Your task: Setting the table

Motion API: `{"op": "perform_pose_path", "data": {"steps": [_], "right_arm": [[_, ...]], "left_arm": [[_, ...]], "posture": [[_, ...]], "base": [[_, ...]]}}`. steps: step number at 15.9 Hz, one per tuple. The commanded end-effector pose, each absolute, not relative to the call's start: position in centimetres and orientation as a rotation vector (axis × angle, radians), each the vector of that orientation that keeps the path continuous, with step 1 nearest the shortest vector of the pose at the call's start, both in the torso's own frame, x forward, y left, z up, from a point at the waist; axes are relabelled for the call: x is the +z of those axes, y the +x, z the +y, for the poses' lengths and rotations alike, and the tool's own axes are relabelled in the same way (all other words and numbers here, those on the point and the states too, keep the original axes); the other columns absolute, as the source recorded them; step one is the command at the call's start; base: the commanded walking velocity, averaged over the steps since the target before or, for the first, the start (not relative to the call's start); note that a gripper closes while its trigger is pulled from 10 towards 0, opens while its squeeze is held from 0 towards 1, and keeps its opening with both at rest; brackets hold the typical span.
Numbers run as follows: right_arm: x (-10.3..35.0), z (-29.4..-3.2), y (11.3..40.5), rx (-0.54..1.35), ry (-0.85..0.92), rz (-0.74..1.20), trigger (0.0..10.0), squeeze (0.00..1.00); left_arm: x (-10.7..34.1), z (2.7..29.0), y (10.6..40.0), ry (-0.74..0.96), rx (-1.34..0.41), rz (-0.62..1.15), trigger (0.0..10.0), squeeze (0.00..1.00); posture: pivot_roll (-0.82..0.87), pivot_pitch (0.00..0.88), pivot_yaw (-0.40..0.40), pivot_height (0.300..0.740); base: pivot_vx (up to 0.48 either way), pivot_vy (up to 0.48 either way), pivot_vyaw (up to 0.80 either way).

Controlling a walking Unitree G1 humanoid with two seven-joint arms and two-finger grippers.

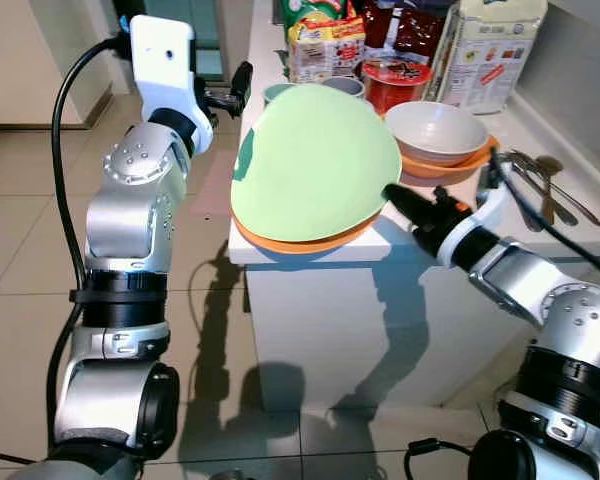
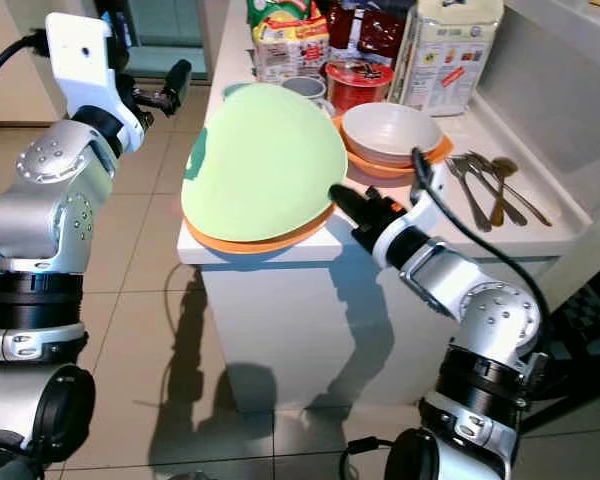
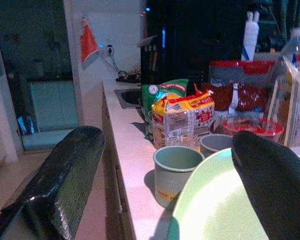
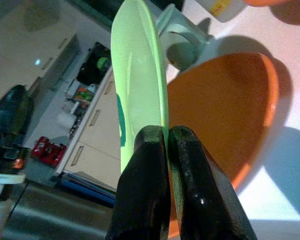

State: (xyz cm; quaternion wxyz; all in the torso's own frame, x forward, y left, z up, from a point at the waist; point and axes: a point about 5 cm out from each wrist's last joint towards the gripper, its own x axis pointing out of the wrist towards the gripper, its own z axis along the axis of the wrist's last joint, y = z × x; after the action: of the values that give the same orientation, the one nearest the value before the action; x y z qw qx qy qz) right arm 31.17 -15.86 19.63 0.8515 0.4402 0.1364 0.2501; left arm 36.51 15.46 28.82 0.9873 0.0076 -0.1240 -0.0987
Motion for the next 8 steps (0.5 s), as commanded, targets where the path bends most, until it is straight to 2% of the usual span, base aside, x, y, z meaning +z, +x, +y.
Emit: {"op": "perform_pose_path", "data": {"steps": [1, 2, 3, 8], "right_arm": [[20.9, -16.2, 30.8, 0.58, 0.924, 0.206, 0.0, 0.0], [21.8, -16.7, 30.6, 0.621, 0.927, 0.148, 0.0, 0.0], [22.1, -16.9, 30.4, 0.641, 0.928, 0.128, 0.0, 0.0], [22.0, -17.4, 30.4, 0.63, 0.939, 0.118, 0.0, 0.0]], "left_arm": [[28.7, 15.7, 36.3, -0.022, -0.195, -0.247, 10.0, 0.0], [27.8, 15.7, 35.9, -0.115, -0.255, -0.231, 10.0, 0.0], [27.5, 15.7, 35.5, -0.132, -0.284, -0.241, 10.0, 0.0], [27.1, 16.5, 35.5, -0.245, -0.279, -0.259, 10.0, 0.0]], "posture": [[0.01, 0.0, -0.022, 0.74], [0.01, 0.0, -0.023, 0.74], [0.01, 0.0, -0.023, 0.74], [0.01, 0.0, -0.021, 0.74]], "base": [[0.0, 0.0, 0.0], [0.0, 0.0, 0.0], [0.0, 0.0, 0.0], [0.0, 0.0, 0.0]]}}
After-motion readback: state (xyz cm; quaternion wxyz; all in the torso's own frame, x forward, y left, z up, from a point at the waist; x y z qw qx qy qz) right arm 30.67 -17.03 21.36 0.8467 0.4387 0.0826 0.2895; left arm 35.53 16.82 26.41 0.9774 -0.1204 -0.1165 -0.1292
